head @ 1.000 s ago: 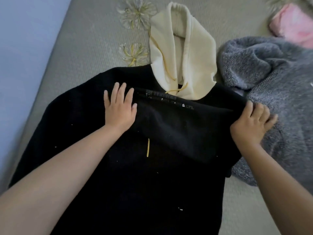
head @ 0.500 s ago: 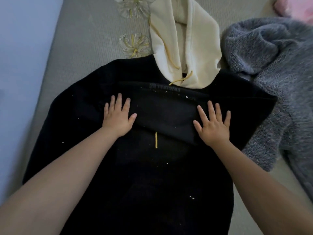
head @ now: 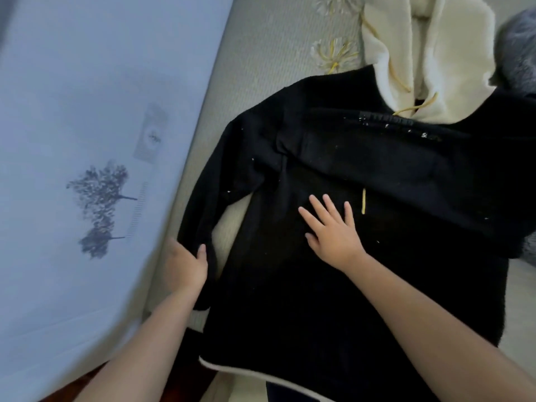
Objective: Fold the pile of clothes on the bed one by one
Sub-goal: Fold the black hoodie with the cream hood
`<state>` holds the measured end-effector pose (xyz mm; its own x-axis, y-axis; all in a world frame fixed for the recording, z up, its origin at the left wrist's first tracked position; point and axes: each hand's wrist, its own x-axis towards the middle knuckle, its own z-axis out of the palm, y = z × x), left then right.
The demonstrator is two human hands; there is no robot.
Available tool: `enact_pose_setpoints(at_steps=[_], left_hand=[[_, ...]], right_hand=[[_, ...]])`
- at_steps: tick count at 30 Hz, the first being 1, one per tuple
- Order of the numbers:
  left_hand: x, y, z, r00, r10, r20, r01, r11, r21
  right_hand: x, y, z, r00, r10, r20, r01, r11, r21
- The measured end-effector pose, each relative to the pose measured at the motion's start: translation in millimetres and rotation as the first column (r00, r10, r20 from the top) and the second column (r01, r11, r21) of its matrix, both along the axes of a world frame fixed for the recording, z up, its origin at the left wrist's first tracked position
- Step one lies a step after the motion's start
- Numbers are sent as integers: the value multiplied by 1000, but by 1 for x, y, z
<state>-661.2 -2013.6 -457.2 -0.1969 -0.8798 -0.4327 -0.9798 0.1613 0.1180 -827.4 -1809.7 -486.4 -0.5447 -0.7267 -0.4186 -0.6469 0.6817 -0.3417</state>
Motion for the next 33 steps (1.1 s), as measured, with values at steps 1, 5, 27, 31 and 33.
enact_pose_setpoints(at_steps=[1,5,27,31,33], left_hand=[[8,-4,0,999,31,-7,-31,999,35],[20,-13,9,969,-86,-230,98,994,40],[-255,182,91,619,-203,-759,750,438,495],[-240,151,56,476,-641,-602,840,534,97],[-233,132,44,420,-821,-387,879,474,-51]], right_hand=[[5,1,-6,1000,15,-4,-15,998,65],[9,5,-16,998,55,-43,-46,981,187],[-25,206,84,325,-890,320,934,247,-259],[-27,196,64,255,-891,375,955,172,-240],[-36,180,55,300,-912,281,936,223,-274]])
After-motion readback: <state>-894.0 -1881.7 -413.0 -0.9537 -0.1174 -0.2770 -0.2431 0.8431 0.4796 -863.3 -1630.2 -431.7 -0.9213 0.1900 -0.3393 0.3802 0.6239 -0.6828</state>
